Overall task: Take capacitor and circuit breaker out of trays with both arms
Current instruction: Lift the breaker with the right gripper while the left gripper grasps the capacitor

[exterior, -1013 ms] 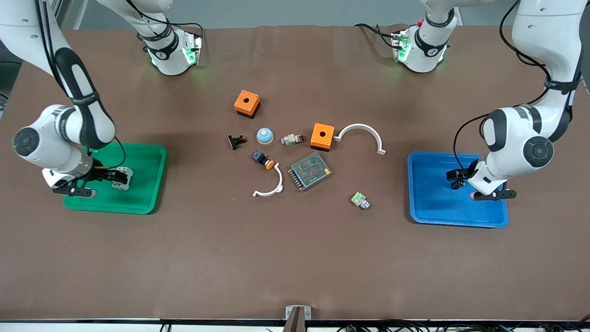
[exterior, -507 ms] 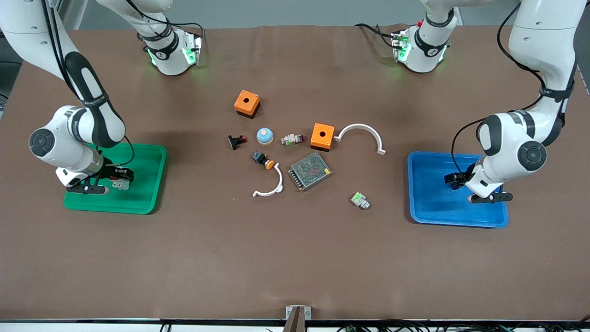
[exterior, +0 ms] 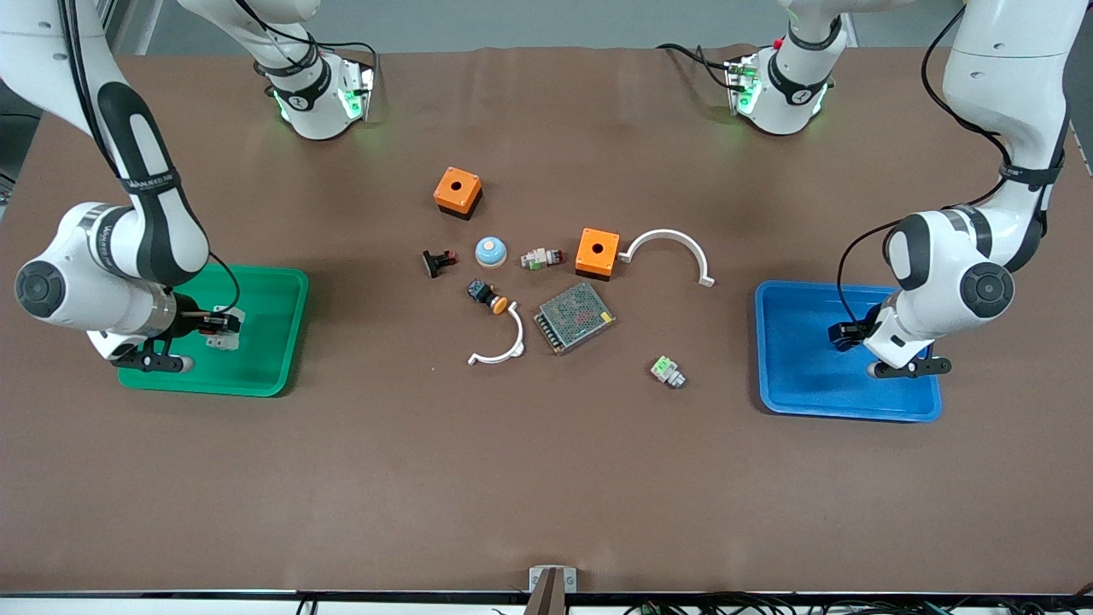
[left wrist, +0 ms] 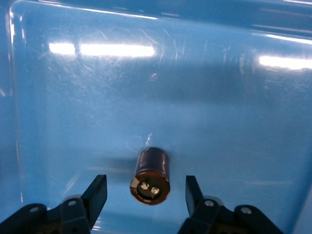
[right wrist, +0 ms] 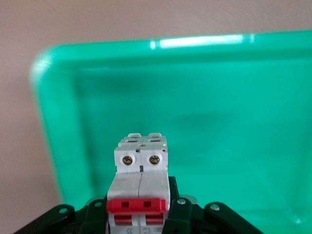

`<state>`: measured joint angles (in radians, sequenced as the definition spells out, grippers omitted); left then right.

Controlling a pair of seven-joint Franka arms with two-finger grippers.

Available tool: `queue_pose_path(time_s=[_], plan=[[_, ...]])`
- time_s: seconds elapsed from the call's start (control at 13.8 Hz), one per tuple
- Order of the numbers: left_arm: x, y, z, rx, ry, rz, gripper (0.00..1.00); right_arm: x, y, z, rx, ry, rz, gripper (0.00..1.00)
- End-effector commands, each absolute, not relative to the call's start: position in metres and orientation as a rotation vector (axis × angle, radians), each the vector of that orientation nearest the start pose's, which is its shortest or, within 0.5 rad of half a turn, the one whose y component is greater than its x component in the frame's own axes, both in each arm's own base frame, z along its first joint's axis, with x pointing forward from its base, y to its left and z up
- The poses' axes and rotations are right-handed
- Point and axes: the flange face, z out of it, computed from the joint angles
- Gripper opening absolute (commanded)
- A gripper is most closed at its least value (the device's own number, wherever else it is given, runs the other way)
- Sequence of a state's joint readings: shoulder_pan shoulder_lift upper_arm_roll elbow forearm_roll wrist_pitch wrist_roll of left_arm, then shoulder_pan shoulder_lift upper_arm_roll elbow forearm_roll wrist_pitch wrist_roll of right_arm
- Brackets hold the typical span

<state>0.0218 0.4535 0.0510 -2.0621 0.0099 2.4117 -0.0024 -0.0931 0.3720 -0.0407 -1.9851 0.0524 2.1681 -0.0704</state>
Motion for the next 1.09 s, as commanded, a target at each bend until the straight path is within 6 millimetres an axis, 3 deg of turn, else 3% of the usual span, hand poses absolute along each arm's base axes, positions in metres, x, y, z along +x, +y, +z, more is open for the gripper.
queue_pose_path(time_s=[0.0,0.22,0.36,0.51,0.72,1.01], plan=[[0.584,0.047,0.202,-3.100,-0.084,0.145,0.55,0.591,-0.004,0.296,-3.082,0.040,0.278,0.00],[0.585,0.045,0.201,-3.100,-0.082,0.142,0.45,0.590,0.085,0.301,-3.109,0.066,0.251,0.00],[0.585,0.043,0.201,-3.100,-0.082,0.142,0.30,0.586,0.145,0.304,-3.121,0.125,0.193,0.00],[0.586,0.041,0.204,-3.101,-0.084,0.135,0.17,0.580,0.194,0.288,-3.128,0.053,0.176,0.00],[0.589,0.037,0.225,-3.105,-0.076,0.101,0.13,0.571,0.238,0.270,-3.099,0.065,0.136,0.00],[0.583,-0.021,0.284,-3.126,-0.123,0.128,0.13,0.558,0.283,0.231,-3.097,0.078,0.082,0.00]])
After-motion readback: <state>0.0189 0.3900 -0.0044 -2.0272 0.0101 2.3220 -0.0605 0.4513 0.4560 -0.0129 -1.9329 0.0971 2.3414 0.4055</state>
